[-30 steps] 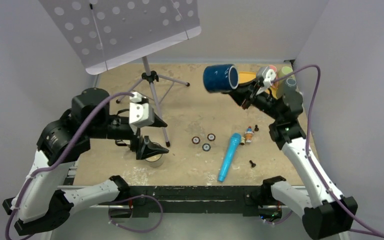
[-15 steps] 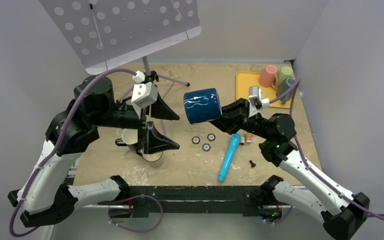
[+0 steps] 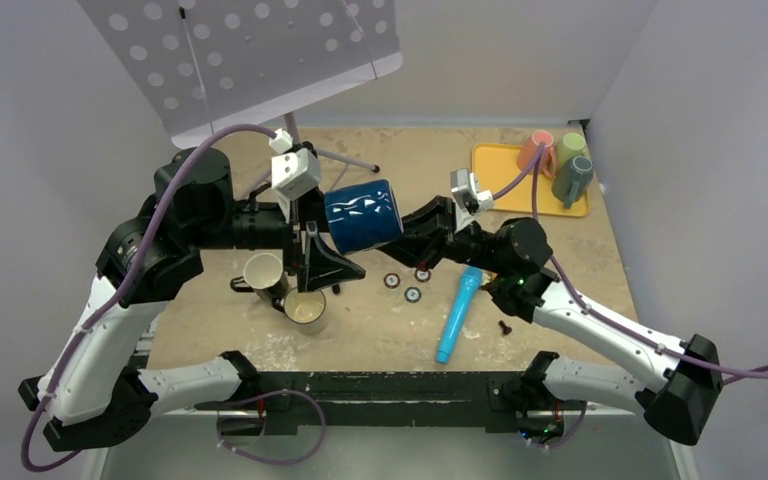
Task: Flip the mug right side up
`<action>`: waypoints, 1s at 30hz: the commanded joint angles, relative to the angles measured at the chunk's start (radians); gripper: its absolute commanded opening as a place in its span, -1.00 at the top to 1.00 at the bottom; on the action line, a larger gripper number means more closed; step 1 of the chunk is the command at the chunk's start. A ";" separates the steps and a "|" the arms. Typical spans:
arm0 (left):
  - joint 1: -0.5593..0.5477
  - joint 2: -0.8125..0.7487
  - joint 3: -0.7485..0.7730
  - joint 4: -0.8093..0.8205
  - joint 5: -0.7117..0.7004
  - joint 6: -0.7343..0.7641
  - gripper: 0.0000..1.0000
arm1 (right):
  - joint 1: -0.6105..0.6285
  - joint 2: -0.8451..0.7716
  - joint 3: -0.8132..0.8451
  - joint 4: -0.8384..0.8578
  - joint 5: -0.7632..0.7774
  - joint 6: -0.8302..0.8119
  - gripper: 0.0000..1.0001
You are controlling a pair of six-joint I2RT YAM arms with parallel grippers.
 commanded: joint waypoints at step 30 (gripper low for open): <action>-0.358 0.411 -0.285 -0.343 -0.672 0.608 1.00 | -0.603 -0.190 -0.007 -0.766 0.793 -0.240 -0.97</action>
